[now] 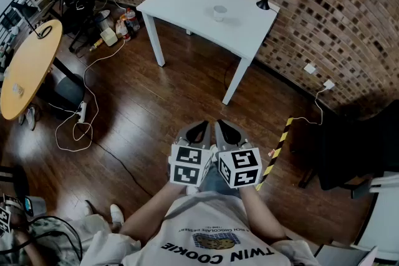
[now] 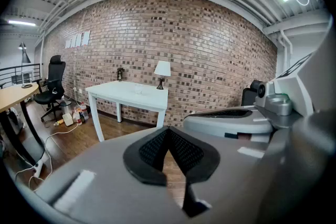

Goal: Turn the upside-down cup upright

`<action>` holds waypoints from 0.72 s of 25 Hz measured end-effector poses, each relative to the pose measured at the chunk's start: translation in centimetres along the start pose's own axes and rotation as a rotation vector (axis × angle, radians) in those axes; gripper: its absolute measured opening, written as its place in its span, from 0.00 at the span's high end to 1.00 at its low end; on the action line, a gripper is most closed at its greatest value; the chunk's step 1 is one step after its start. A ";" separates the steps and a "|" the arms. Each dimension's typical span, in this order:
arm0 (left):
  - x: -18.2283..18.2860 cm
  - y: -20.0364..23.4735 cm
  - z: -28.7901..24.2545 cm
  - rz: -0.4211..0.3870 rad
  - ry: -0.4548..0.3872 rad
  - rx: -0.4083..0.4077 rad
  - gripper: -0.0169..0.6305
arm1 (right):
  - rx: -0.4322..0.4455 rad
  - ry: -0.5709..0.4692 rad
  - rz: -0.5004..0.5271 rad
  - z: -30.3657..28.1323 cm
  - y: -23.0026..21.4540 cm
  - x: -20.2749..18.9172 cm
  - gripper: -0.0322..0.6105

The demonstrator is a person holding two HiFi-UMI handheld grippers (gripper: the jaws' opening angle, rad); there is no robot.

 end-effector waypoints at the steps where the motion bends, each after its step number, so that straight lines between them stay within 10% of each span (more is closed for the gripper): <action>1: 0.5 0.2 -0.8 -0.004 0.000 -0.001 0.97 | -0.002 0.000 0.000 -0.7 -0.7 0.3 0.95; 18: 13.3 4.9 -16.1 0.007 0.002 0.065 0.97 | 0.066 0.008 0.098 -12.6 -14.4 10.7 0.94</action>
Point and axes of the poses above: the fingertips, and each gripper's own axes: z backward along the fingers, y to its left, x out of its top, the point moved 2 cm from there along z, backward along the fingers, and after that the axes turned 13 degrees about y, right-handed, at the moved point
